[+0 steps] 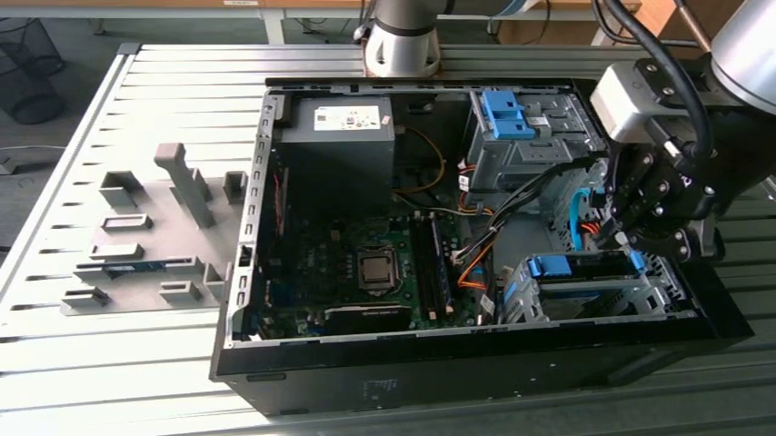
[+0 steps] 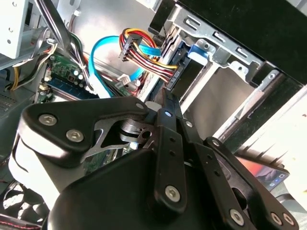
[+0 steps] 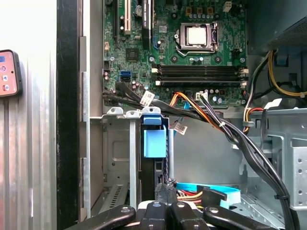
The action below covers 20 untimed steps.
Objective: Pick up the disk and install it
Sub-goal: 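Insert the second disk wire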
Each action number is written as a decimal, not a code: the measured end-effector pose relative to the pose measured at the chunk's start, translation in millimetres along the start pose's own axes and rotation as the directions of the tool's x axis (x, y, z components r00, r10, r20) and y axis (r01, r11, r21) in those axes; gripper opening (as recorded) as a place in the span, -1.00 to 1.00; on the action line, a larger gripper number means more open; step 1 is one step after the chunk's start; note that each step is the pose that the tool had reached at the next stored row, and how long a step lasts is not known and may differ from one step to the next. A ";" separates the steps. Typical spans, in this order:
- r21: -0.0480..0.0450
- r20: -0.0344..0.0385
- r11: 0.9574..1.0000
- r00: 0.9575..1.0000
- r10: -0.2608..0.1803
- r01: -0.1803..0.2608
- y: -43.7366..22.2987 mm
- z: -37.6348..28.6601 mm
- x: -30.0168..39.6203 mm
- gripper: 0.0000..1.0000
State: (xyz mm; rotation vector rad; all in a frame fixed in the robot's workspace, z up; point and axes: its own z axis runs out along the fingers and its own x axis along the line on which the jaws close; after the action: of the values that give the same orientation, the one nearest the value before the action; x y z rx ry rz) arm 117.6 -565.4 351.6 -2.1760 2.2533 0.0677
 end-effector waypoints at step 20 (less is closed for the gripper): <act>0.000 0.001 1.000 1.000 0.000 0.000 12.3 -19.2 -1.5 -0.79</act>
State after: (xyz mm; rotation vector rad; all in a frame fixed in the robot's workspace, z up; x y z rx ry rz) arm 105.8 -564.1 371.1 -2.1755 2.2532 0.0688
